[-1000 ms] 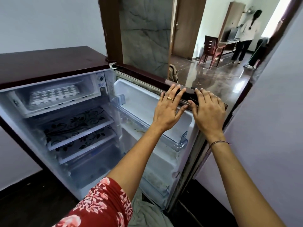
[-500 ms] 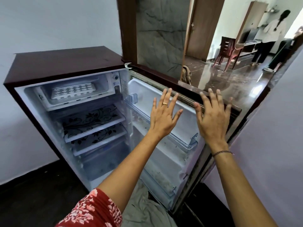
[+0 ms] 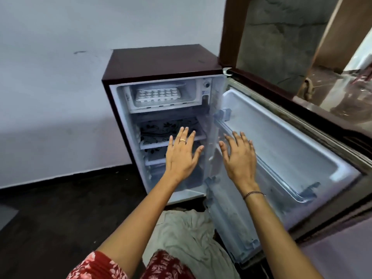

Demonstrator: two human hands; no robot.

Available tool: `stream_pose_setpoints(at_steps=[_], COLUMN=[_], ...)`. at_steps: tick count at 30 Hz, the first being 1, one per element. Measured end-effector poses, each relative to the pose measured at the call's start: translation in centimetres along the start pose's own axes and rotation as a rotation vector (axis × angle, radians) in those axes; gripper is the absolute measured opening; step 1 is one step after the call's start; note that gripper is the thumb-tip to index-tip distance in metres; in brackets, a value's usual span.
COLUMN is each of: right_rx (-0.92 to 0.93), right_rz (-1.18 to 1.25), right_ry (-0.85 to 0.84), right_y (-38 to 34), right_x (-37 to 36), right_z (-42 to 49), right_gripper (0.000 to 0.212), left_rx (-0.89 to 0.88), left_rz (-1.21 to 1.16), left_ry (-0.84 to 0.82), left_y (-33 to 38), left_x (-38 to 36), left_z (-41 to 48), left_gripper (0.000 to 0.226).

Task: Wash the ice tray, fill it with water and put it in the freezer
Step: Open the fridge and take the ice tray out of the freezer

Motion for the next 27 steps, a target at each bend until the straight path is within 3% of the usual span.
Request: stream_pose_setpoints(at_steps=[4, 9, 16, 27], right_rx=[-0.023, 0.003, 0.046, 0.044], right_rz=[0.055, 0.097, 0.07, 0.067], right_ry=[-0.166, -0.24, -0.274, -0.256], right_y=[-1.8, -4.6, -8.0, -9.7], right_x=[-5.3, -10.1, -15.3, -18.0], right_z=[3.0, 7.7, 14.7, 21.8], right_gripper=[0.057, 0.054, 0.053, 0.053], left_rx=[0.145, 0.265, 0.316, 0.343], left_rz=[-0.012, -0.056, -0.067, -0.028], left_ry=[-0.051, -0.077, -0.063, -0.112], left_y=[-5.6, -12.0, -18.0, -21.9], left_x=[-1.0, -1.7, -1.3, -0.8], left_z=[0.9, 4.0, 9.4, 14.9], left_gripper=[0.062, 0.06, 0.061, 0.06])
Point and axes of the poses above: each hand's wrist, its own z-axis towards the middle knuckle, its own x-axis out of the back of the hand, y = z × x, the point moved 4 cm from there along z, towards the middle knuckle, and after that the axes turned 5 degrees about -y, right-handed, at the moved point
